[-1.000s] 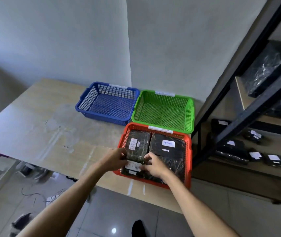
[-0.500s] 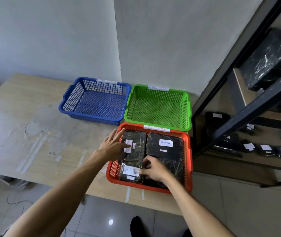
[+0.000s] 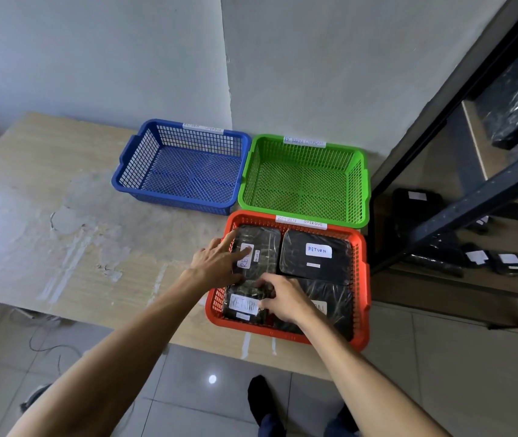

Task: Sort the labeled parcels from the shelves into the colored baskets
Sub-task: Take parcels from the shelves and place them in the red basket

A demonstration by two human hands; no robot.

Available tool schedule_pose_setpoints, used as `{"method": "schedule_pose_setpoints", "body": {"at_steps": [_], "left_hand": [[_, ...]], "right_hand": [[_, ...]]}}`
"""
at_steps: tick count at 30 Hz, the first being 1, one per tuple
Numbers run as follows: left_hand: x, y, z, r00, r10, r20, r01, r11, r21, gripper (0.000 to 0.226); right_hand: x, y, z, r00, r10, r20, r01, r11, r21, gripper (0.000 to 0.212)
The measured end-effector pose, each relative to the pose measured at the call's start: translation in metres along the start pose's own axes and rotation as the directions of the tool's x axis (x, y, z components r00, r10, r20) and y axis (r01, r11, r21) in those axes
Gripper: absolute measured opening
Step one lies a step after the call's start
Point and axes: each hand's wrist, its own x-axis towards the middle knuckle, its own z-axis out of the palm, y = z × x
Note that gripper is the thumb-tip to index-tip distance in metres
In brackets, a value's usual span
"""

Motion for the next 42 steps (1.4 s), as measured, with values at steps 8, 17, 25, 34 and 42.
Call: {"method": "schedule_pose_setpoints", "body": {"at_steps": [8,17,25,34,42], "left_hand": [[0.004,0.005,0.0,0.999,-0.032,0.033,0.03,0.997,0.068,0.086],[0.004,0.015,-0.001,0.996,-0.085,0.007,0.083,0.99,0.115,0.09],[0.006,0.016,0.004,0.994,-0.102,-0.028,0.105,0.988,0.117,0.088],[0.007,0.017,0.006,0.993,-0.107,-0.044,0.111,0.987,0.118,0.089],[0.005,0.013,0.01,0.993,-0.087,-0.085,0.094,0.993,0.076,0.089]], "right_hand": [[0.001,0.001,-0.002,0.999,0.048,0.024,-0.049,0.998,0.045,0.036],[0.001,-0.005,-0.011,0.996,0.043,0.074,-0.047,0.997,0.053,0.039],[0.001,0.0,-0.01,0.996,0.029,0.084,-0.034,0.998,0.062,0.039],[0.011,-0.007,-0.009,0.987,0.098,0.129,-0.099,0.995,0.001,0.039],[0.012,-0.02,-0.008,0.987,-0.142,0.078,0.159,0.941,-0.3,0.032]]}}
